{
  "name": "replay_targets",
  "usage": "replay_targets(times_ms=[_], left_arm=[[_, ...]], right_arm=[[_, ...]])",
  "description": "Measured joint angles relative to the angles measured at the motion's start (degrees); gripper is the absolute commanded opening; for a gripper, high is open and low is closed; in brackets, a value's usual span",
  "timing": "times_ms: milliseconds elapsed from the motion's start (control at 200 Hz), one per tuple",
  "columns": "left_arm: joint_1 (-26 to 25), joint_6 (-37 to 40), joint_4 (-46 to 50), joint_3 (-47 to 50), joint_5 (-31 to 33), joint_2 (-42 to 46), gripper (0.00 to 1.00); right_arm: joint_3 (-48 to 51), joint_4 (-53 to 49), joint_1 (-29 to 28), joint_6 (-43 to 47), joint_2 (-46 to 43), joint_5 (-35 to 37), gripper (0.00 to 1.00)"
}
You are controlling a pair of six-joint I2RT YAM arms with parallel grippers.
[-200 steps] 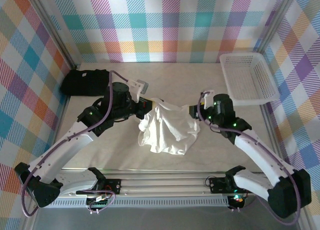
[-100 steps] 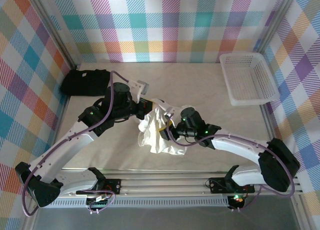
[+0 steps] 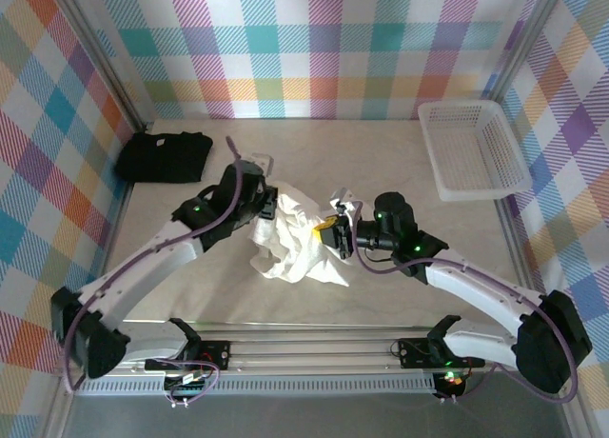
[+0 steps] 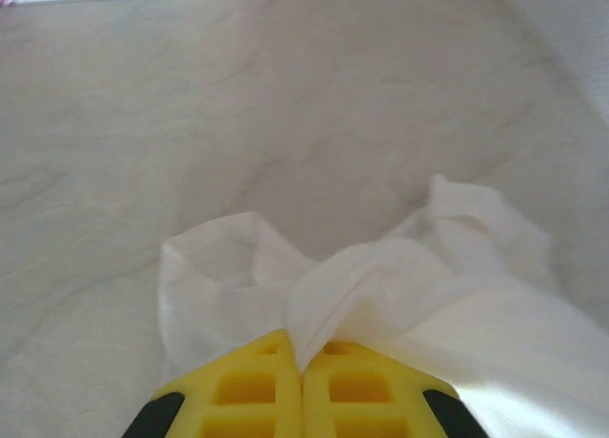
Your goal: Fold the inside-out t-shirt
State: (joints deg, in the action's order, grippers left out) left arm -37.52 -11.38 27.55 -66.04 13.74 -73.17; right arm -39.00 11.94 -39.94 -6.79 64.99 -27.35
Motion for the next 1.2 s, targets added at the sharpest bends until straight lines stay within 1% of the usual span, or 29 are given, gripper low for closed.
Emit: replay_targets(times_ms=[35,105,150,200,255,320,420,480,540,640,720,915,1065,1120,1200], left_arm=[[0.1,-0.1,0.0,0.0,1.1,-2.0,0.19],[0.2,-0.3,0.2,0.0,2.3,-4.5,0.34],[0.2,-0.2,0.5,0.2,2.5,-4.9,0.43],[0.2,-0.4,0.3,1.0,2.6,-4.2,0.5],[0.2,-0.7,-0.2,2.8,2.0,-2.3,0.54],[0.2,-1.2,-0.9,5.7,0.2,1.3,0.56],[0.2,-1.5,-2.8,10.5,-5.5,7.9,0.59],[0.2,-2.2,-4.8,12.7,-10.7,11.0,0.58],[0.2,-3.3,-7.1,13.7,-16.3,12.2,0.56],[0.2,-5.1,-11.0,14.2,-24.6,11.3,0.51],[0.2,-6.1,-13.1,14.2,-28.7,9.6,0.47],[0.2,-7.3,-15.7,14.1,-33.8,5.6,0.41],[0.2,-7.6,-16.2,14.1,-35.2,3.0,0.33],[0.2,-7.5,-16.4,14.1,-35.3,2.3,0.29],[0.2,-7.8,-17.1,14.0,-35.6,1.3,0.19]], right_arm=[[0.2,0.6,0.3,-0.6,0.4,-1.3,0.0],[0.6,1.9,1.0,-2.1,1.3,-3.6,0.0],[0.9,2.8,1.8,-3.1,1.7,-4.7,0.0],[1.1,4.0,2.9,-4.5,2.2,-5.9,0.0],[1.1,5.1,3.8,-5.4,2.7,-6.9,0.0],[1.1,6.0,4.6,-6.1,3.3,-7.9,0.0],[1.1,6.2,5.4,-6.1,4.1,-9.0,0.0],[1.1,6.2,5.7,-6.1,4.3,-9.4,0.0],[1.1,6.2,5.9,-6.1,4.4,-9.7,0.0],[1.1,6.2,6.2,-6.1,4.5,-9.9,0.0],[1.1,6.2,6.2,-6.1,4.5,-10.1,0.0],[1.1,6.1,6.2,-6.0,4.5,-10.3,0.0],[1.1,6.0,6.2,-5.9,4.4,-10.2,0.0],[1.1,6.0,6.2,-5.9,4.4,-10.2,0.0],[1.1,6.0,6.2,-5.8,4.4,-10.2,0.0]])
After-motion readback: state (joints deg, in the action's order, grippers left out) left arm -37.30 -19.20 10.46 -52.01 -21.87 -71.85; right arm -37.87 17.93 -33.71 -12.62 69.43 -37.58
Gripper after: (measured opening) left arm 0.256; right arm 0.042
